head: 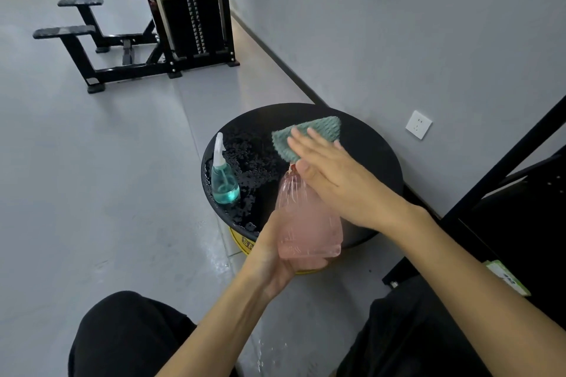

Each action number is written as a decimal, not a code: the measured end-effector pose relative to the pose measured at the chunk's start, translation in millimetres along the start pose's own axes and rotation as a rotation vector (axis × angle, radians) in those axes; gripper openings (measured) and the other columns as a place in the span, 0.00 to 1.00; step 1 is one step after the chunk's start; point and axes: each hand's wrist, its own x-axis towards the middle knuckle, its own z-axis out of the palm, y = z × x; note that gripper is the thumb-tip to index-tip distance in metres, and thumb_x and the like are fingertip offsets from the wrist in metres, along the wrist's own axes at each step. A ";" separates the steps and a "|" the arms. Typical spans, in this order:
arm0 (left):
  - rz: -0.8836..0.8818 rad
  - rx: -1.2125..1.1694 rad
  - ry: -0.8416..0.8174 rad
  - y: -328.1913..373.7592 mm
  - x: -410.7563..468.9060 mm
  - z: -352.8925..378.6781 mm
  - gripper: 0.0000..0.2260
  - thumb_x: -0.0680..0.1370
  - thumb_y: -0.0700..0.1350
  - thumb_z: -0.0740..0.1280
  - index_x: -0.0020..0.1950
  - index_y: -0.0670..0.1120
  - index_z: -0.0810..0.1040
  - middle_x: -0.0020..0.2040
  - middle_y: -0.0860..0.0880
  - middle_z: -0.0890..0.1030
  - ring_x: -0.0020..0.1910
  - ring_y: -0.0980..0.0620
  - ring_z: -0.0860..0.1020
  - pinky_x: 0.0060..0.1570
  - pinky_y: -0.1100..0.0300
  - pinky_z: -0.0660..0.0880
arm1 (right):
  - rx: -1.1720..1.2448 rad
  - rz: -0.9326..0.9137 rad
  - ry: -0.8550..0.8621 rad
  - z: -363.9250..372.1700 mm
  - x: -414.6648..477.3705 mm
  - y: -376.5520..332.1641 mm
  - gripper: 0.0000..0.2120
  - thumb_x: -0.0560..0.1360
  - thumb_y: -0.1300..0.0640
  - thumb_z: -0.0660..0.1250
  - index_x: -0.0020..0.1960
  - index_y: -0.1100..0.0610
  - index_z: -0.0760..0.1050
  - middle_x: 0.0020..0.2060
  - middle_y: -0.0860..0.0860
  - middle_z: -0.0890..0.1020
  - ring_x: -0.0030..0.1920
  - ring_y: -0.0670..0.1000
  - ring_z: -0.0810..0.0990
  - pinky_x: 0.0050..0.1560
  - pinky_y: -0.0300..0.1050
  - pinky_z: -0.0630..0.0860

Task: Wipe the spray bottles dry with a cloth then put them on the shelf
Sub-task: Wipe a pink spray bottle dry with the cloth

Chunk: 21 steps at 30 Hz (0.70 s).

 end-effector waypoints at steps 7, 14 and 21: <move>-0.026 0.031 -0.008 1.8 -0.4 1.2 0.20 0.63 0.59 0.71 0.50 0.52 0.86 0.48 0.46 0.85 0.39 0.47 0.84 0.29 0.58 0.80 | -0.060 0.010 0.014 -5.9 5.6 -1.6 0.32 0.77 0.38 0.39 0.78 0.49 0.51 0.77 0.41 0.49 0.76 0.40 0.41 0.76 0.46 0.39; 0.009 0.006 -0.012 1.1 0.8 0.3 0.32 0.55 0.63 0.78 0.53 0.48 0.84 0.48 0.43 0.84 0.39 0.46 0.84 0.29 0.58 0.79 | -0.059 0.019 -0.015 -4.7 -0.9 -12.6 0.33 0.76 0.37 0.39 0.78 0.49 0.47 0.77 0.41 0.45 0.76 0.40 0.38 0.75 0.45 0.37; 0.005 -0.034 -0.049 0.4 0.5 3.5 0.31 0.56 0.63 0.79 0.53 0.49 0.84 0.50 0.42 0.84 0.40 0.46 0.84 0.29 0.57 0.80 | -0.153 0.123 0.051 -12.7 4.8 -1.5 0.34 0.76 0.36 0.38 0.78 0.50 0.41 0.77 0.44 0.41 0.76 0.44 0.36 0.76 0.51 0.39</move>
